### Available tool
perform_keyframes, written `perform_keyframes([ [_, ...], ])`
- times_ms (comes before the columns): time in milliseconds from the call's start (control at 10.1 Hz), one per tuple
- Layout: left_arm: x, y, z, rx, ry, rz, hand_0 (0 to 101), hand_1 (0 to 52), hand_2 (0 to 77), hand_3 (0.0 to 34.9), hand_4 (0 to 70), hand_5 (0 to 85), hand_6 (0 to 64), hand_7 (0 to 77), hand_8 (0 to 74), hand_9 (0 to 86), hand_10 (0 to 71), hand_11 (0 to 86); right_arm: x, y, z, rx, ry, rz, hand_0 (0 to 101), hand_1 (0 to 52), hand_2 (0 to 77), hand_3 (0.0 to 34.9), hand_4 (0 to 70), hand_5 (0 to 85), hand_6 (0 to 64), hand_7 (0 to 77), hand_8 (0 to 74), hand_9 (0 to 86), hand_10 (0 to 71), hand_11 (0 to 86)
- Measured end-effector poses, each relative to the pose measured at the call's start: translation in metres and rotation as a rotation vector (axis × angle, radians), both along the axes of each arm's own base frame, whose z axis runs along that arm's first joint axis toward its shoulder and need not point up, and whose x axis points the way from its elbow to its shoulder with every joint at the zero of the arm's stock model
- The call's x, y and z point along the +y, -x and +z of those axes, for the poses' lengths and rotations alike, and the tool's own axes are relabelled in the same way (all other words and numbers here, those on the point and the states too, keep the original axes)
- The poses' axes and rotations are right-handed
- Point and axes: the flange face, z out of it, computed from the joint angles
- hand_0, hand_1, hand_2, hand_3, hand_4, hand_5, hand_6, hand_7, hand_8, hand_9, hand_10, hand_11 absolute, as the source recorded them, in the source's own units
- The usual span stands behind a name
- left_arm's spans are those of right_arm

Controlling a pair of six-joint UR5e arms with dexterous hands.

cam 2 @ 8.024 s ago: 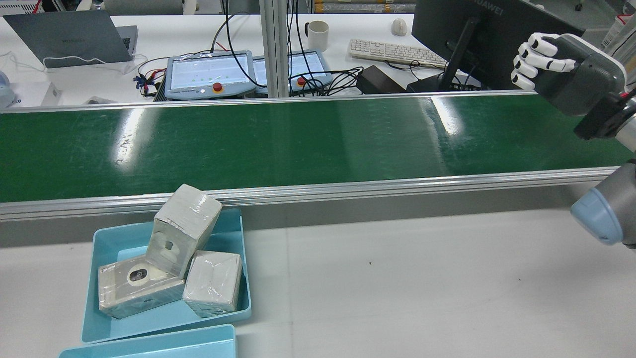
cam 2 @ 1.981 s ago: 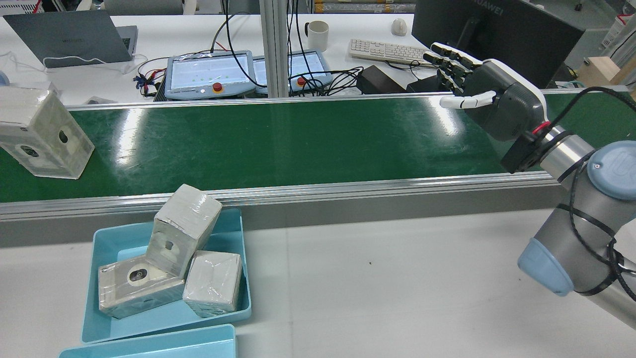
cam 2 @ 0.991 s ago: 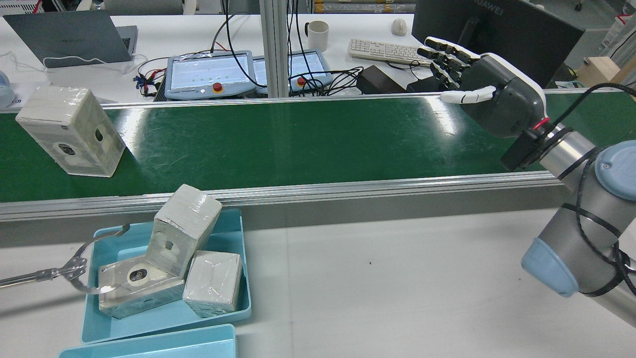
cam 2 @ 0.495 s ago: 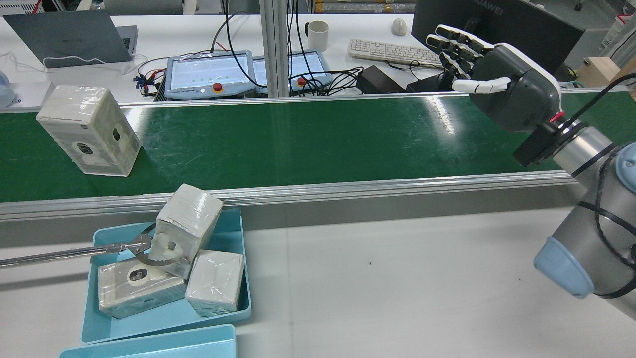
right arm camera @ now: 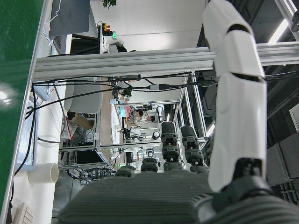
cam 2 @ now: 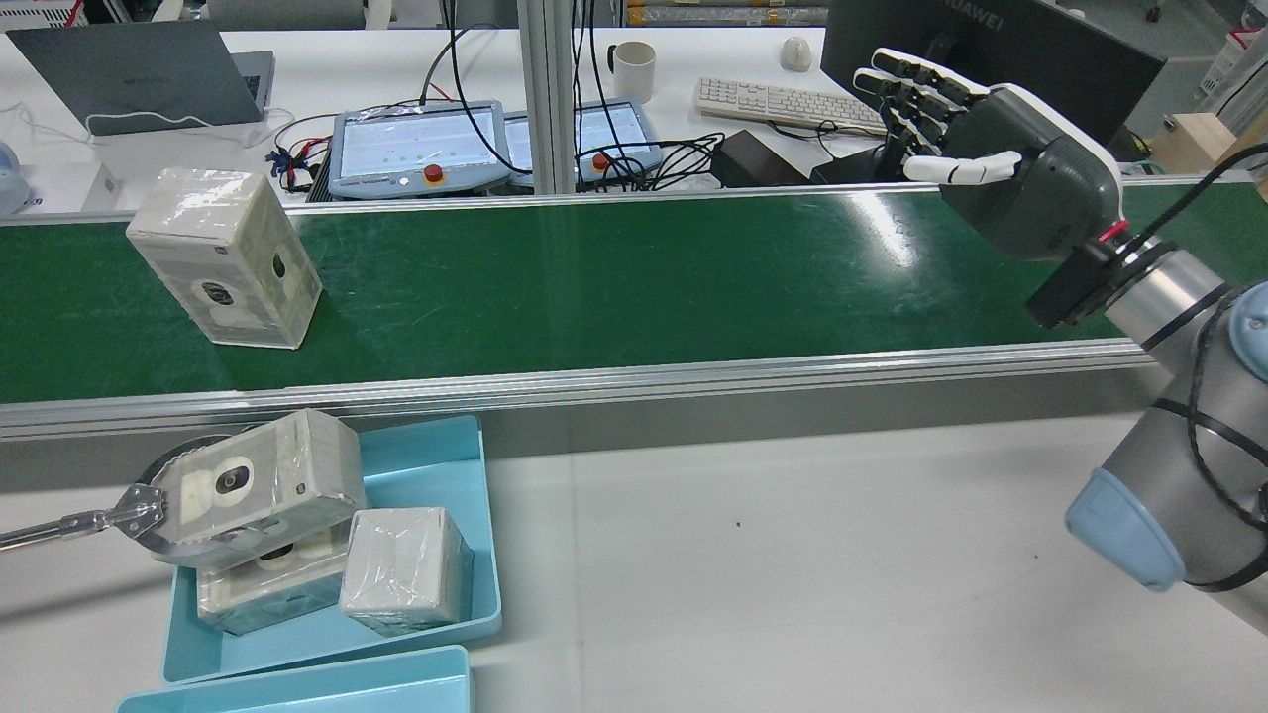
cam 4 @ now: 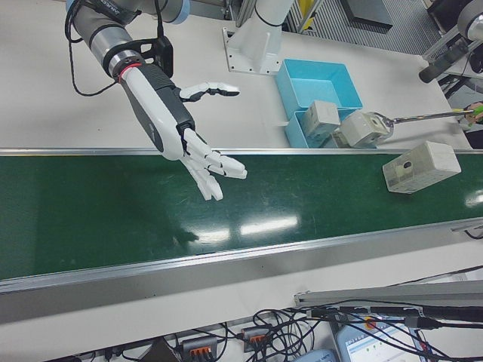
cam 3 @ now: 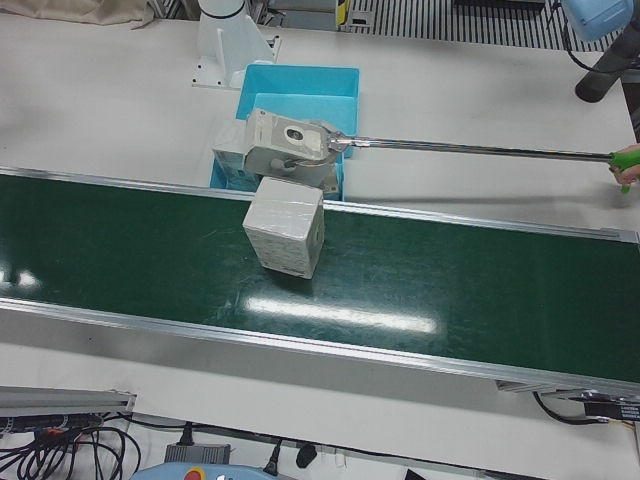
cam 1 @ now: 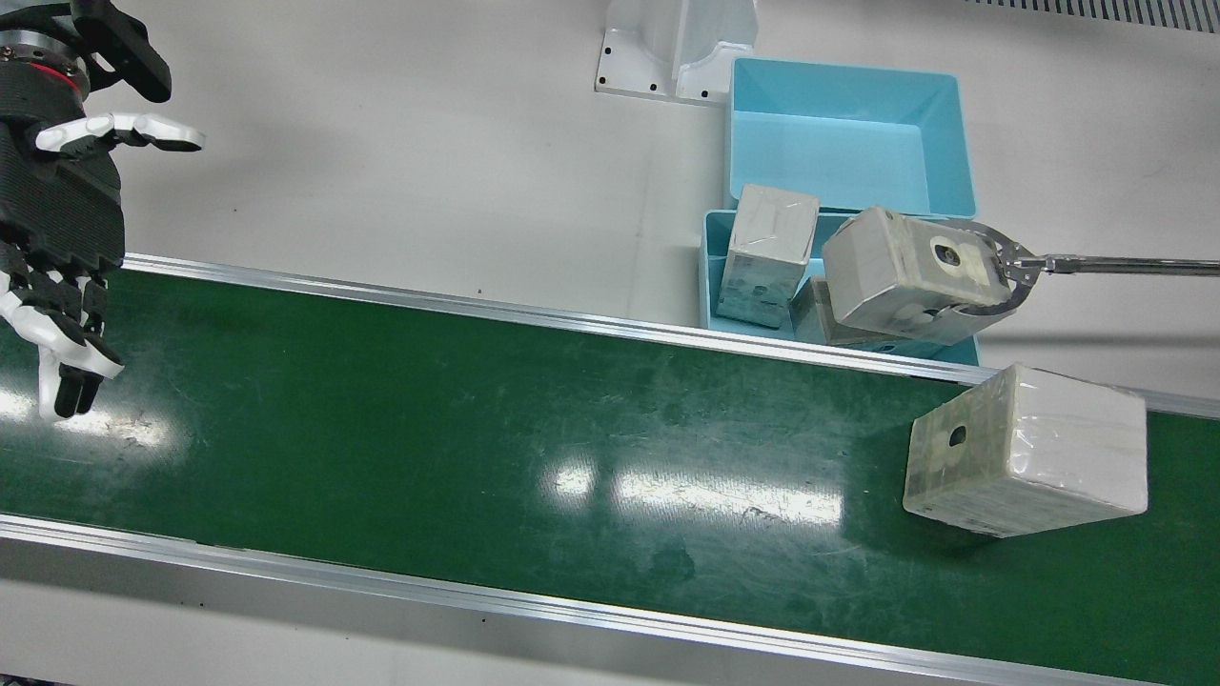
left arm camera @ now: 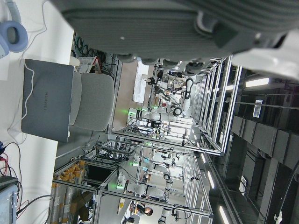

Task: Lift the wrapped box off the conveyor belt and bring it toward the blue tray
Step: 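Hold the right hand open on the belt as the wrapped box approaches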

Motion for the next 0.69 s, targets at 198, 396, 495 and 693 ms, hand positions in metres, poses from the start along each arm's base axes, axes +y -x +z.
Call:
perform_keyframes([
  [198,0.000,0.000,0.000,0.000,0.000,0.000,0,0.0,1.1,0.0,0.0,1.1,0.0,0.5,0.5,0.0,0.0,0.5,0.003,-0.001,-0.014,0.006,-0.034,0.009,48,18.0,19.1,1.4,8.2,14.2,3.8,16.4,0.5,4.4,0.0,1.6],
  [396,0.000,0.000,0.000,0.000,0.000,0.000,0,0.0,1.1,0.0,0.0,1.1,0.0,0.5,0.5,0.0,0.5,0.0,0.004,0.001,-0.020,0.017,-0.048,0.016,49,19.1,21.8,1.6,10.9,15.3,5.5,19.6,0.5,4.4,0.0,1.6],
  [495,0.000,0.000,0.000,0.000,0.000,0.000,0,0.0,1.1,0.0,0.0,1.1,0.0,0.5,0.5,0.0,0.5,0.0,0.004,0.001,-0.020,0.020,-0.049,0.017,49,19.1,21.8,1.6,7.1,16.4,5.5,19.1,0.5,6.0,0.0,1.6],
  [693,0.000,0.000,0.000,0.000,0.000,0.000,0,0.0,0.5,0.0,0.0,1.1,0.0,0.5,0.5,0.0,0.5,0.0,0.001,0.006,-0.010,0.039,-0.031,0.015,49,19.1,21.8,2.0,9.8,16.9,5.5,19.1,0.5,6.0,0.0,1.6],
])
